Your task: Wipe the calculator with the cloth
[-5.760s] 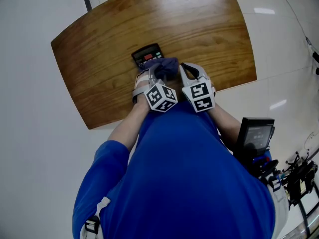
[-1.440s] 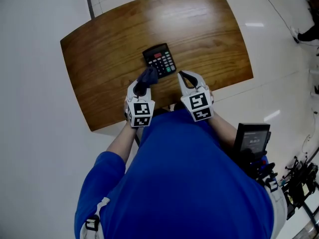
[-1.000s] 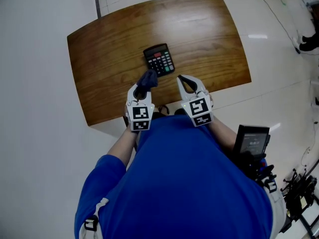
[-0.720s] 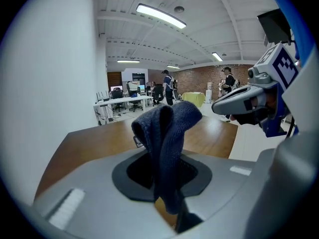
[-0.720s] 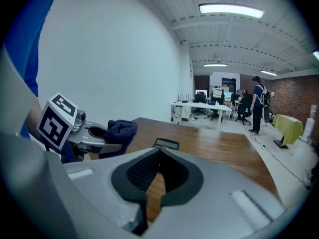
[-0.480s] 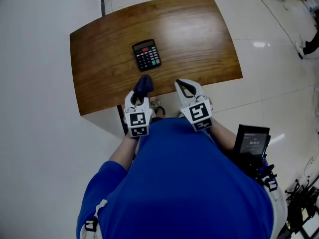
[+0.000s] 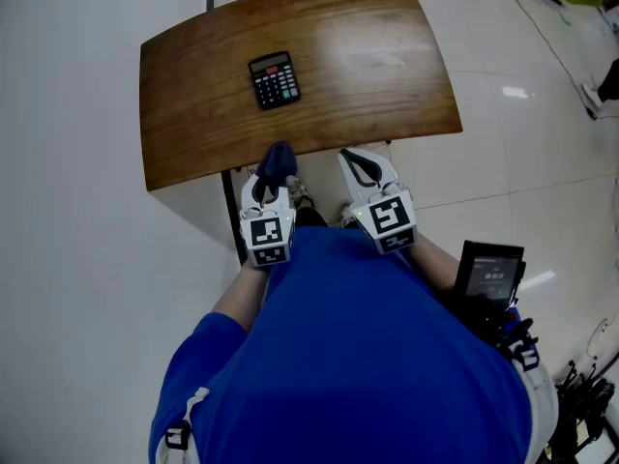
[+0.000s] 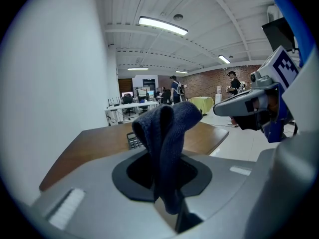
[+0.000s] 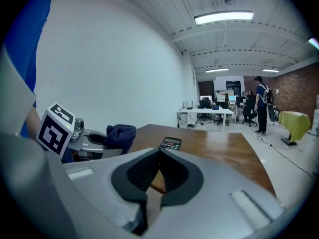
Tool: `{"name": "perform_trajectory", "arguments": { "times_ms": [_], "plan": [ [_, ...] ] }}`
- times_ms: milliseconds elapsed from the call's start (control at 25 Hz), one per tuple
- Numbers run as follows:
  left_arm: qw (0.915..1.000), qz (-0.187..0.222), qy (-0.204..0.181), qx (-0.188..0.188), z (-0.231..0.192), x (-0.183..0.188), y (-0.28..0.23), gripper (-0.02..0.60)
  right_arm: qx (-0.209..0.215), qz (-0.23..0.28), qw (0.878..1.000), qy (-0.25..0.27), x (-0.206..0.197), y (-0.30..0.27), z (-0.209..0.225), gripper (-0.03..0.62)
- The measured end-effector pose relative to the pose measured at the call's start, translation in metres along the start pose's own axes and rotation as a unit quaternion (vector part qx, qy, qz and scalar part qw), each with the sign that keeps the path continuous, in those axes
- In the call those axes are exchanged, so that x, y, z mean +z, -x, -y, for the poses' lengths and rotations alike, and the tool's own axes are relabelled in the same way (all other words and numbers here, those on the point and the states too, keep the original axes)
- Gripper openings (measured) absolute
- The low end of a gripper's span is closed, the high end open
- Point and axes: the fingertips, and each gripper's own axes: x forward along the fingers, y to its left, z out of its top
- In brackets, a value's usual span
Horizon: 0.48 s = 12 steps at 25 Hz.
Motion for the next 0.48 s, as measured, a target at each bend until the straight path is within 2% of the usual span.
{"name": "perform_trajectory", "arguments": {
  "times_ms": [240,480],
  "plan": [
    [0.9999,-0.005,0.008,0.014,-0.001,-0.001,0.011,0.065,0.002,-0.007,1.000,0.000,-0.008,0.004,-0.002,0.003],
    [0.9998,0.000,0.015,0.010,-0.001,0.003,0.018,0.066,0.004,-0.001,1.000,-0.008,-0.001,0.002,-0.007,0.003]
  ]
}}
